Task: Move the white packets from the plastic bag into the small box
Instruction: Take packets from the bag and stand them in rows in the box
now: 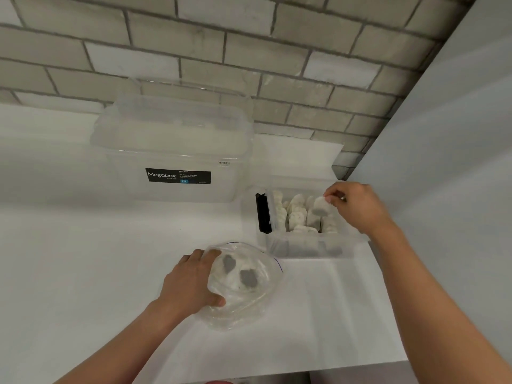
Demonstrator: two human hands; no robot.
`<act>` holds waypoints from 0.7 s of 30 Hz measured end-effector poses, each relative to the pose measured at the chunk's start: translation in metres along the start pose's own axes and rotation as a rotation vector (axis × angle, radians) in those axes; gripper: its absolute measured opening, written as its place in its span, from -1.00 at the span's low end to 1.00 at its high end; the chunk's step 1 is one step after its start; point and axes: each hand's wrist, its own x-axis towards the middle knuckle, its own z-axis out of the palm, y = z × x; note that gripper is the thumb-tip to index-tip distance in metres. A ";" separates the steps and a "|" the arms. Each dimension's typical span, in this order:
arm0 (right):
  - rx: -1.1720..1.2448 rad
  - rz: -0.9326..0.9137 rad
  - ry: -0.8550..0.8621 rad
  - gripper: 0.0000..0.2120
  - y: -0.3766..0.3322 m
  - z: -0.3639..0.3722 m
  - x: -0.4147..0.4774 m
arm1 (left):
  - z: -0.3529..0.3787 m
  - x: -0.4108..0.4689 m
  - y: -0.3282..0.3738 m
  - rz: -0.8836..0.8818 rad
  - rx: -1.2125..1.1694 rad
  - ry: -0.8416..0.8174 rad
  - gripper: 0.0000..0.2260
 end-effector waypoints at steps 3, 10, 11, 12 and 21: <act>-0.066 0.033 -0.183 -0.89 0.011 0.018 0.018 | 0.000 0.000 0.000 -0.010 -0.010 -0.003 -0.09; -0.307 0.070 -0.265 -0.91 0.024 0.049 0.034 | 0.002 0.000 0.000 -0.028 -0.023 0.005 -0.09; -0.335 0.062 -0.272 -0.91 0.023 0.050 0.035 | 0.002 0.000 0.000 -0.029 -0.025 0.005 -0.09; -0.365 0.055 -0.276 -0.90 0.023 0.051 0.036 | 0.002 0.000 0.000 -0.031 -0.029 0.006 -0.09; -0.301 0.099 -0.171 -0.77 0.019 0.037 0.026 | 0.003 0.001 -0.001 -0.030 -0.022 0.003 -0.08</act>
